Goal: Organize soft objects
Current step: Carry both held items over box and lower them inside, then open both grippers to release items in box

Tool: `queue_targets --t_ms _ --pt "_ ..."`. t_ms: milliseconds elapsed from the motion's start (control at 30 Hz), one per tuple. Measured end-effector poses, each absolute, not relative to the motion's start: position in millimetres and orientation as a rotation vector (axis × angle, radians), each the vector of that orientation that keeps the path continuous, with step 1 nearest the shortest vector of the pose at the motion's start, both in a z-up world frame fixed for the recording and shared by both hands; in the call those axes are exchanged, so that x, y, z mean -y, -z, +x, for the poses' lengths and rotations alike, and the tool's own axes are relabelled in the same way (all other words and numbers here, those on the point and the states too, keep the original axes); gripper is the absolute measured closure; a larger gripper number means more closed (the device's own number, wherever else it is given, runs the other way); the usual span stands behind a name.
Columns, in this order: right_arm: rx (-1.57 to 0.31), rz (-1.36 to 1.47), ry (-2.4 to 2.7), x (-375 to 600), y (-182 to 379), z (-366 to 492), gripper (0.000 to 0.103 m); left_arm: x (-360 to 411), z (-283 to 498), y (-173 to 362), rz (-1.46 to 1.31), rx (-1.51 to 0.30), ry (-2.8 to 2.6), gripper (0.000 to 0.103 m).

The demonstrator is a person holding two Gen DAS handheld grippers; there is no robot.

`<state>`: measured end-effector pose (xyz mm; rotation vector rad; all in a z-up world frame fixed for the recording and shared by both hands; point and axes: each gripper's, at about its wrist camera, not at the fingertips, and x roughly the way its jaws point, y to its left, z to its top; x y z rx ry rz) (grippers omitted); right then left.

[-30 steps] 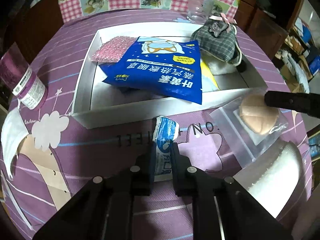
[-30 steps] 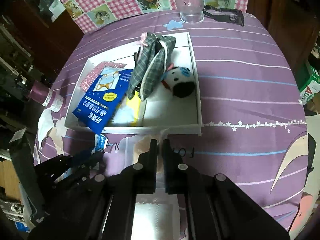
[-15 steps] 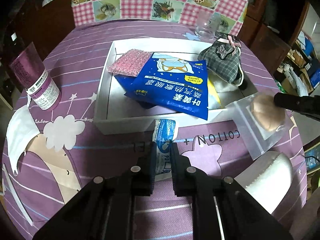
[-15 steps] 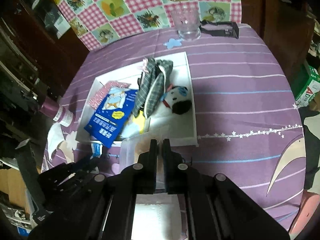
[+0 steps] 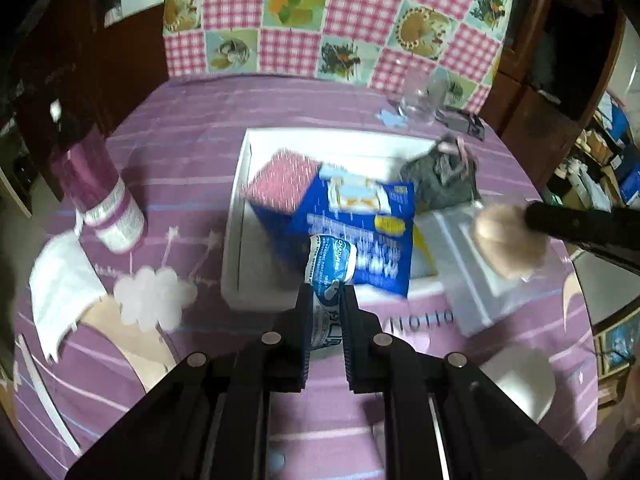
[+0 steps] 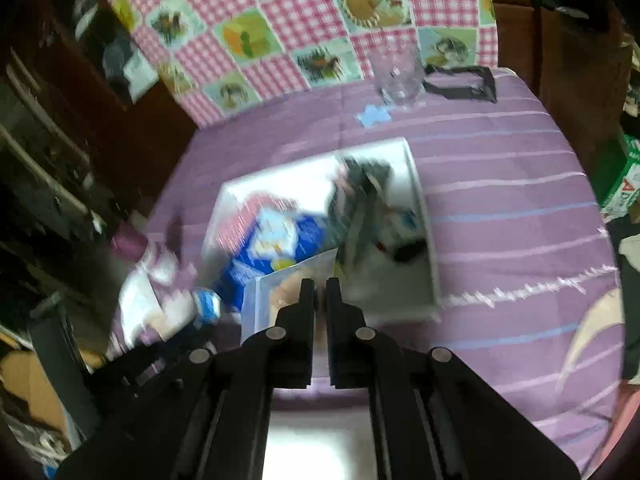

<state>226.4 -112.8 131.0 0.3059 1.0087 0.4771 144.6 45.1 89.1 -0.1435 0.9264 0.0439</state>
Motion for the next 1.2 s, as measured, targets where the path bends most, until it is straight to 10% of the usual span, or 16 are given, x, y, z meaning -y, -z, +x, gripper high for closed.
queue_targets --t_ms 133,200,267,1200 --pt "-0.937 0.503 -0.550 102 -114 247 0.093 -51 163 -93 -0.194 -0.820 -0.044 0.088" --pt "-0.892 0.580 -0.610 100 -98 251 0.085 -57 167 -88 -0.239 -0.792 -0.055 0.043" --pt "-0.878 0.591 -0.578 99 -85 253 0.050 -67 167 -81 -0.312 -0.753 -0.060 0.022" --pt "-0.571 0.174 -0.389 160 -112 129 0.044 -50 51 -78 -0.198 -0.555 -0.126 0.021"
